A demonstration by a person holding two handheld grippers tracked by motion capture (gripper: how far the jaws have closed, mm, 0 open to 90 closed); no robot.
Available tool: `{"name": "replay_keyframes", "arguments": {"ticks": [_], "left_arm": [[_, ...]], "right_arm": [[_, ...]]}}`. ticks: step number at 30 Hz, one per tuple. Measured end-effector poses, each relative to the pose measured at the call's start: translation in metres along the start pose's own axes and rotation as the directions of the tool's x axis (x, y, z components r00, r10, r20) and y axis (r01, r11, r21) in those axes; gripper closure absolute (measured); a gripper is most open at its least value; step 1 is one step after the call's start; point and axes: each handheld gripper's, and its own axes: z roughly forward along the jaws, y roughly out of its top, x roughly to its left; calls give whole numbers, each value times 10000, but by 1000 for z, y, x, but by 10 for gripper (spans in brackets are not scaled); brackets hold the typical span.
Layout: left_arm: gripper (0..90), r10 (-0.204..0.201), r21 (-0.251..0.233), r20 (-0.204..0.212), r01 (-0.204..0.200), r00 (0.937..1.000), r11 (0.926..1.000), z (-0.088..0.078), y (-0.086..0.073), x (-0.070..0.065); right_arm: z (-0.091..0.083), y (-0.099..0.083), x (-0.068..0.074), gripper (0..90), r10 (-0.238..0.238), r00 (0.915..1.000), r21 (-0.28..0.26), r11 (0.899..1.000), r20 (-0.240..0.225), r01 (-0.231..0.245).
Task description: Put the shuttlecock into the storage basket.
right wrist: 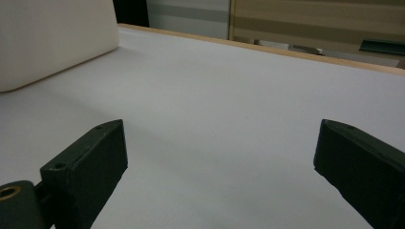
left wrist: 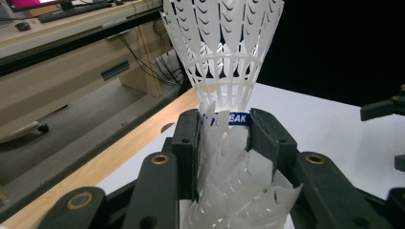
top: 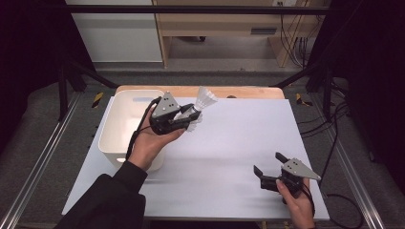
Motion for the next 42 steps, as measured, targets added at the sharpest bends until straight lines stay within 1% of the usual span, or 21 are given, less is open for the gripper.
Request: {"name": "replay_keyframes", "arguments": {"ticks": [4, 10, 21, 25, 34, 36, 42], "left_arm": [[649, -59, 6, -229, 59, 9997, 10000, -7, 1, 11], [649, -275, -267, -537, 261, 9982, 9993, -20, 3, 27], [649, -475, -313, -997, 446, 9939, 9985, -32, -1, 46], [649, -526, -353, -1077, 491, 9928, 9982, -35, -2, 49], [649, -556, -424, -1145, 511, 9919, 9978, -41, -3, 52], [648, -602, -503, -1166, 546, 9914, 9972, -42, -3, 53], [649, -680, -526, -1272, 617, 9896, 9967, -46, -4, 56]], "right_arm": [[0, 0, 0, 44, -1, 10000, 8, 10000, 6, 1], [0, 0, 0, 43, -60, 10000, 11, 10000, -15, 60], [0, 0, 0, 43, -101, 9999, 13, 9999, 18, 100], [0, 0, 0, 43, -94, 10000, 15, 10000, 24, 94], [0, 0, 0, 43, -121, 9999, 22, 9999, 41, 121], [0, 0, 0, 43, -98, 9999, 21, 9999, 38, 98], [0, 0, 1, 43, -104, 9999, 18, 9999, 43, 104]]}}
